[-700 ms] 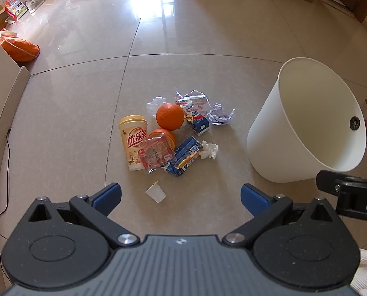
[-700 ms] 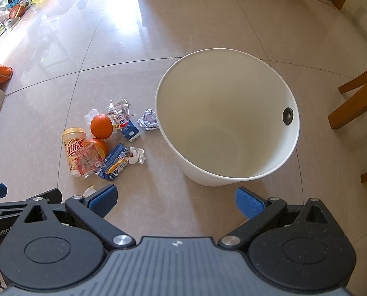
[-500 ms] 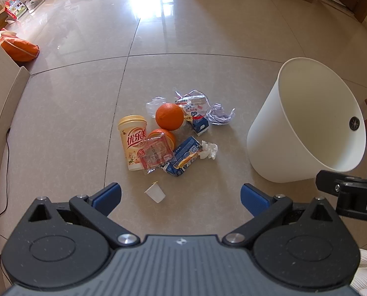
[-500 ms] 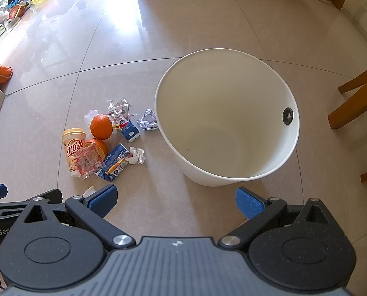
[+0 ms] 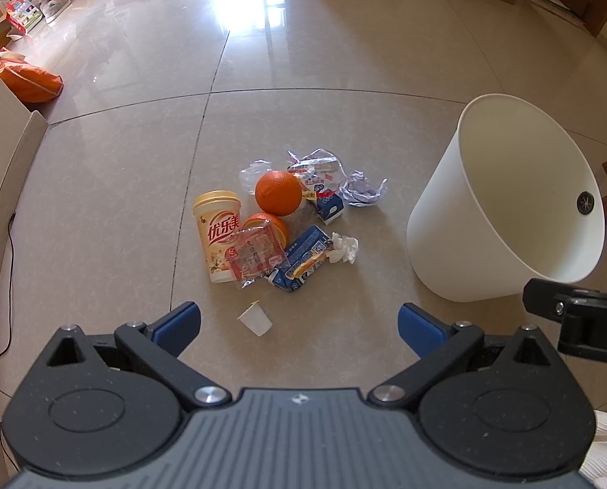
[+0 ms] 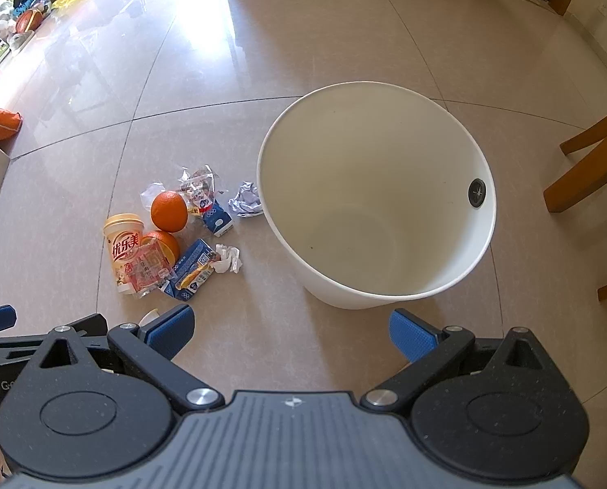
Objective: Collect trash
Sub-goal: 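Move the right tool to the white bin rim and hold it steady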
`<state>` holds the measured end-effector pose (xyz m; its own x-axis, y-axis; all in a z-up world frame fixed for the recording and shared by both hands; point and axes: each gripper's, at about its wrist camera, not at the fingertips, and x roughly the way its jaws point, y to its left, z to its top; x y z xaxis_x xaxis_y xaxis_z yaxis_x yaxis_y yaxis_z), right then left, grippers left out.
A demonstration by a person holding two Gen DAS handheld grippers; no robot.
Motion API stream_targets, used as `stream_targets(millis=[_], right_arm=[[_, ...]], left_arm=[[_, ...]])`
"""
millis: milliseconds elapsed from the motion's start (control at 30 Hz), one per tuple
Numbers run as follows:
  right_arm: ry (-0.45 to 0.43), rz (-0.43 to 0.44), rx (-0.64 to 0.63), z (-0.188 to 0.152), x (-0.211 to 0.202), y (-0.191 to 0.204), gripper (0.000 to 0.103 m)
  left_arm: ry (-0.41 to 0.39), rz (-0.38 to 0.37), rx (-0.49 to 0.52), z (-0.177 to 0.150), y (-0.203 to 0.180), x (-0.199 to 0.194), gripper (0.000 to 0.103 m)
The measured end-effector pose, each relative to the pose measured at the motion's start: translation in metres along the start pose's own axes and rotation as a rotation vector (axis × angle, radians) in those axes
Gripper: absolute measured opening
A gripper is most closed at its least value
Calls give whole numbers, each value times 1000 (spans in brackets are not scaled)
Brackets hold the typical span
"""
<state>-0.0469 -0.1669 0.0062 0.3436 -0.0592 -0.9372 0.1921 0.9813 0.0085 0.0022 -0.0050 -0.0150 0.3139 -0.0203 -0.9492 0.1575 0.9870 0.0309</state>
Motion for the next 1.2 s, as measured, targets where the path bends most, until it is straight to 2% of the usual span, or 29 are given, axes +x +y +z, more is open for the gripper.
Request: stream_targets(millis=[667,1200], right_arm=[[1,8,13,2,-1,-2,103],[-53,-26,57,1,-5,-10,103]], left_arm=[[-1,-28,40,1,-1,3,102],[-33,-34,115,9,-13,12,102]])
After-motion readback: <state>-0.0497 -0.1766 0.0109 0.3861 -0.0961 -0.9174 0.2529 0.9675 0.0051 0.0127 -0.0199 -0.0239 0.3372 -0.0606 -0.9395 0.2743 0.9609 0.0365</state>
